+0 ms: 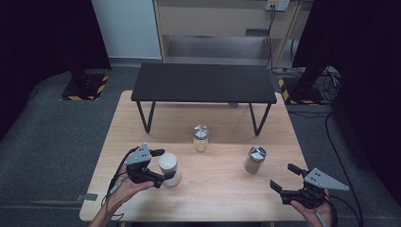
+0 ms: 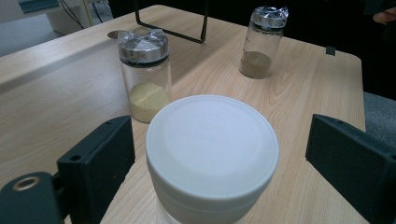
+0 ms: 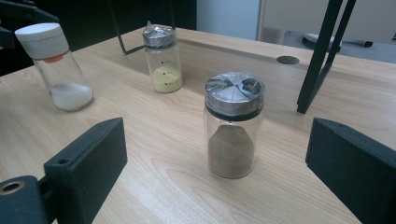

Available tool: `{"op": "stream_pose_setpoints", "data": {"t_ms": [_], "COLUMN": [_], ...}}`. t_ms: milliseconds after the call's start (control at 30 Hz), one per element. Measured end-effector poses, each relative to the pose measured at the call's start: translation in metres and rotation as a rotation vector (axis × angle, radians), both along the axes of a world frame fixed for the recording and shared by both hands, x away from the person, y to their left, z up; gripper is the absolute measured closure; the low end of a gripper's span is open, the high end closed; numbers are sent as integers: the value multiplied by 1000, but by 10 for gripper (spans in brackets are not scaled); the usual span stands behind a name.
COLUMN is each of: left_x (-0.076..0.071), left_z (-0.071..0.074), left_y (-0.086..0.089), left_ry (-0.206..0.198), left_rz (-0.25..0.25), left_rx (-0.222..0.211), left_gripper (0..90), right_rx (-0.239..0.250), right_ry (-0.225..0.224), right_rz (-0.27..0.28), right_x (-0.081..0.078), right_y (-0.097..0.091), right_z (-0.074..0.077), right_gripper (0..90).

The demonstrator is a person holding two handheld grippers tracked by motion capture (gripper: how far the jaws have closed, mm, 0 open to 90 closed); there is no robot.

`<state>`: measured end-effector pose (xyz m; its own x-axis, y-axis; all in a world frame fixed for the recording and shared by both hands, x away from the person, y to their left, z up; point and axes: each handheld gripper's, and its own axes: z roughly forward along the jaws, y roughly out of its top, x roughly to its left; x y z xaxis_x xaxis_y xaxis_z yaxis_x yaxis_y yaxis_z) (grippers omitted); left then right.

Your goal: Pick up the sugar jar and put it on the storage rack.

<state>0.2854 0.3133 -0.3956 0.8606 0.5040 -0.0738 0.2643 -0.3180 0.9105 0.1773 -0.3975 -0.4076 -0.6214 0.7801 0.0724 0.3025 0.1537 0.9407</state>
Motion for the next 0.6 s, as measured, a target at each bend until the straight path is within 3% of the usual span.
{"op": "stream_pose_setpoints", "data": {"t_ms": [333,600], "left_x": [3,-1], "left_z": [-9,-12], "left_y": [-4,-2], "left_ry": [-2,-36], "left_rz": [7,3], "left_rx": [5,5], "left_gripper": [108,269], "right_rx": [2,4], "right_ry": [-1,0], "right_rz": [-1,-3], "right_x": [0,0], "right_y": [0,0], "right_z": [0,0], "right_gripper": [60,59]}}
